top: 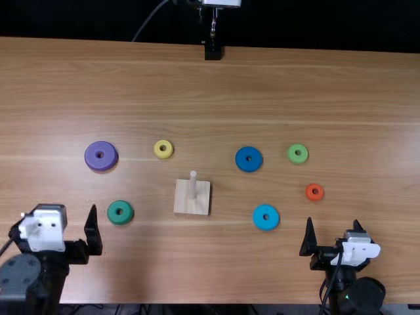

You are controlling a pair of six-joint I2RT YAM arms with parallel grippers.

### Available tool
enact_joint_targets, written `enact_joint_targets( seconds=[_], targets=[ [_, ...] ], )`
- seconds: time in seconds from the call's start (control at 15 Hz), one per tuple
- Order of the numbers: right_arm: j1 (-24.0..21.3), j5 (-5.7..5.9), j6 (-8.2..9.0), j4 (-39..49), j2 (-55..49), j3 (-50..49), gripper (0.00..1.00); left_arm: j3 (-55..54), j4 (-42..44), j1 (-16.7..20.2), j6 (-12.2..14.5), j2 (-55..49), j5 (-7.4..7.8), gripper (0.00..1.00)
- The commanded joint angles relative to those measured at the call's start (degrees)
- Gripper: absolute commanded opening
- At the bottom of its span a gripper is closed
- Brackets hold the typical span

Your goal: Build the Hanoi tower: stack the rings onto the peg from bottom to top in this color order: purple, dark blue, light blue, dark green, light green, yellow, orange.

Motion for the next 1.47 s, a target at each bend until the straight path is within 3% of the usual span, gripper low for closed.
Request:
enact_joint_targets(
  seconds=[0.0, 0.2, 0.53, 0.73, 1.27, 1.4],
  targets=[
    [-0.64, 0.41, 0.19, -4.26, -0.73, -3.99, 1.0, 7.06, -4.83, 0.94, 0.13, 7.51, 1.91, 1.0],
    [-0.64, 0.41, 0.19, -4.16, -0.73, -3.99, 1.0, 20.51, -17.38, 0.94, 0.66, 20.78, 2.12, 1.0],
    [-0.64, 0.41, 0.19, -4.16, -0.73, -3.99, 1.0, 27.54, -20.86, 0.77, 0.56, 42.14, 2.55, 1.0],
    [-0.64, 0.41, 0.19, -4.16, -0.73, -3.99, 1.0, 34.75, -24.66, 0.33, 0.77, 55.58, 1.81, 1.0],
    [-0.64, 0.41, 0.19, -4.16, -0.73, -3.99, 1.0, 45.56, -24.44, 0.06, 1.29, 76.33, 1.7, 1.0],
    [-0.64, 0.41, 0.19, -4.26, -0.73, -3.99, 1.0, 46.35, -24.34, 0.06, 6.36, 80.28, 1.7, 1.0]
  ],
)
